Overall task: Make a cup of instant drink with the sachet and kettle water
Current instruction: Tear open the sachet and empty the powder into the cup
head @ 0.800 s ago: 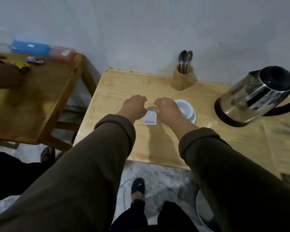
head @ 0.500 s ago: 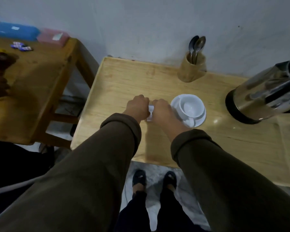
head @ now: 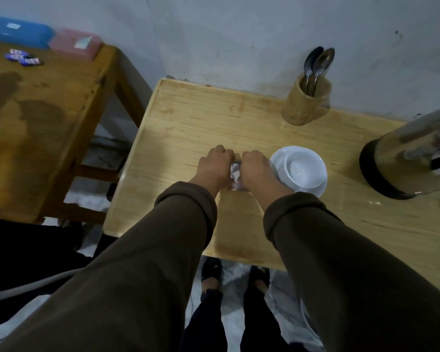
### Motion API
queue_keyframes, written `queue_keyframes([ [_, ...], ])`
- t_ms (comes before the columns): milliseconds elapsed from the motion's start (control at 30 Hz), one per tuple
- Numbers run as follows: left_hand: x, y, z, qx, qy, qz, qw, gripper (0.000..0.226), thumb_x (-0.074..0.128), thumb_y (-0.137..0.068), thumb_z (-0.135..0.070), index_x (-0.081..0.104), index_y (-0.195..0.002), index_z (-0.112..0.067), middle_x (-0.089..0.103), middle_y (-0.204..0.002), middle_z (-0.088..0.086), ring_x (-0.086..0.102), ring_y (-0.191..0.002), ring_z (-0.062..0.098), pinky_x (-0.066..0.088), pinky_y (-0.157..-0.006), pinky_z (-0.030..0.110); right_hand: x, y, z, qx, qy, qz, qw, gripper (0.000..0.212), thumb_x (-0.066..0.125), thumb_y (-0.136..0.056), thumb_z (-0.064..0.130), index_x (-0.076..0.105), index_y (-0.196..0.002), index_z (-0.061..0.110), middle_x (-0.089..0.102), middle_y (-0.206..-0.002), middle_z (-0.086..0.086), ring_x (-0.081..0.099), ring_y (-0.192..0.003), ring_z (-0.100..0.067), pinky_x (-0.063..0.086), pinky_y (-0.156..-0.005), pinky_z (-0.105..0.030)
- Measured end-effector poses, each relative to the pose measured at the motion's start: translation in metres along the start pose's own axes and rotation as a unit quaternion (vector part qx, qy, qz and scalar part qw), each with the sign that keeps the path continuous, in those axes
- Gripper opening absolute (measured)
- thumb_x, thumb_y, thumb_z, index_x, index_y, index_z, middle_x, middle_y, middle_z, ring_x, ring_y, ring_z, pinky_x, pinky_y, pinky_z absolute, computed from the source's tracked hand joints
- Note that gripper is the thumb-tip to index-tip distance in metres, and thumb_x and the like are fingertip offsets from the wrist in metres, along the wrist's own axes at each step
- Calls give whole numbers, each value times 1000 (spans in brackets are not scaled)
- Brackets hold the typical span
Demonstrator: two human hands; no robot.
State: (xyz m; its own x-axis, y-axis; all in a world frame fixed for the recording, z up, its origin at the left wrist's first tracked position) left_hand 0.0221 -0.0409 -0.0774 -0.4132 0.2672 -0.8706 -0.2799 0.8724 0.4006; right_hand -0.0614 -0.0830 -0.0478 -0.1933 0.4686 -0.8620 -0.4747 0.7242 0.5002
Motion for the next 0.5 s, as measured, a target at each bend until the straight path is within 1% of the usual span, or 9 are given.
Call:
queue_keyframes([
  [100,1,-1,-4,11,6,3,1000,63,73,-76,-25,46,-132,-18,44,-134,6,45,-126,24,43,-96,36,7,-5,2,4,35,16,999,35,62,-84,24,57,-116,8,53,-121,-12,52,-114,-28,45,-95,-35],
  [167,1,-1,-5,12,24,4,1000,60,70,-77,-20,46,-132,-17,44,-133,7,46,-125,24,44,-97,37,7,-6,2,12,30,5,999,32,59,-87,21,56,-116,8,53,-121,-12,51,-114,-28,43,-97,-35],
  [267,-1,0,-5,13,65,20,998,52,67,-79,-16,50,-128,-15,49,-129,9,51,-119,26,47,-98,40,3,-9,-3,27,23,-18,999,25,51,-92,11,57,-116,5,54,-123,-15,55,-115,-29,45,-98,-35],
  [333,-2,1,-4,3,118,27,993,37,62,-82,-14,56,-118,-12,59,-119,10,59,-110,28,51,-94,42,-1,-9,-4,33,9,-20,999,25,50,-92,4,58,-115,2,56,-123,-16,58,-114,-31,47,-93,-34],
  [400,-6,3,-2,-15,164,19,986,24,58,-86,-12,61,-109,-7,66,-110,15,63,-102,31,53,-90,41,-7,-9,-6,23,-13,-25,999,25,51,-91,3,58,-114,2,59,-122,-14,59,-112,-30,47,-86,-31],
  [433,-10,4,-1,-18,176,9,984,23,58,-86,-12,62,-107,-4,67,-108,17,64,-101,32,53,-88,39,-11,-6,-8,22,-41,-33,998,25,50,-91,4,59,-115,3,61,-122,-12,60,-112,-28,47,-84,-30],
  [500,-19,6,-1,-17,194,-19,981,22,60,-86,-13,64,-105,-2,68,-105,16,62,-96,28,48,-80,31,-21,-1,-10,13,-74,-58,995,25,49,-92,6,61,-114,4,62,-119,-11,60,-112,-27,48,-88,-30],
])
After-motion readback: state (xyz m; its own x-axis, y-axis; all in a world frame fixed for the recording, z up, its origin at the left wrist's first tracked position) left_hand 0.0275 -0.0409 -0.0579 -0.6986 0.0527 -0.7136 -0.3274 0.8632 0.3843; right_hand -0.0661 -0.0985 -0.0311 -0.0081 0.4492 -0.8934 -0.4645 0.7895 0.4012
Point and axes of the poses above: each hand's wrist, its own y-axis away from the middle knuckle, its own x-axis out of the palm, z = x × y, the point moved 2 cm from there along -y, towards the middle knuckle
